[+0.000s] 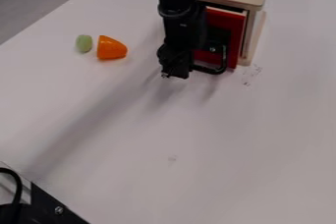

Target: Open the drawer

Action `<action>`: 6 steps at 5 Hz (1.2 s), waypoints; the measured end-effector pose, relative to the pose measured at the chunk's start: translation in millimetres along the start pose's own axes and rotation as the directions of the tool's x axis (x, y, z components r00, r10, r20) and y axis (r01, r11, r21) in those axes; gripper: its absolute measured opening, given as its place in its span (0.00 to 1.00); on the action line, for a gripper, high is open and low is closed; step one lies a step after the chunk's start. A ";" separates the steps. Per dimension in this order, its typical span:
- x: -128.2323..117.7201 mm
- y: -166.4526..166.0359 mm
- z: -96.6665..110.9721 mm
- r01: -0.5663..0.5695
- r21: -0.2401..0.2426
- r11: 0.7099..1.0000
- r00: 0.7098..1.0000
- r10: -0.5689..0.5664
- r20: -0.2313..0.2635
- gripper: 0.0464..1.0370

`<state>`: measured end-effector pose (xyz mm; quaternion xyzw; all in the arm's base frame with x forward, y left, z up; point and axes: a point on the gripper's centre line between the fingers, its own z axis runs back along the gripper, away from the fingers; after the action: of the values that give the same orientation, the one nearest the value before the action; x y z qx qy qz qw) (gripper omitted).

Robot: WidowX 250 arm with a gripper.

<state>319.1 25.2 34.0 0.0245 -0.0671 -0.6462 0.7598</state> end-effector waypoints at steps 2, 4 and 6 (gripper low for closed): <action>3.3 -25.2 9.7 -0.013 0.004 1.000 1.000 0.013 0.005 0.07; 5.1 -47.1 14.4 -0.019 -0.002 1.000 1.000 0.019 -0.002 0.07; 11.5 -72.3 13.4 -0.031 -0.039 0.999 1.000 0.031 0.002 0.07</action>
<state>248.4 2.7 39.1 0.0075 -0.0559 -0.6356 0.7700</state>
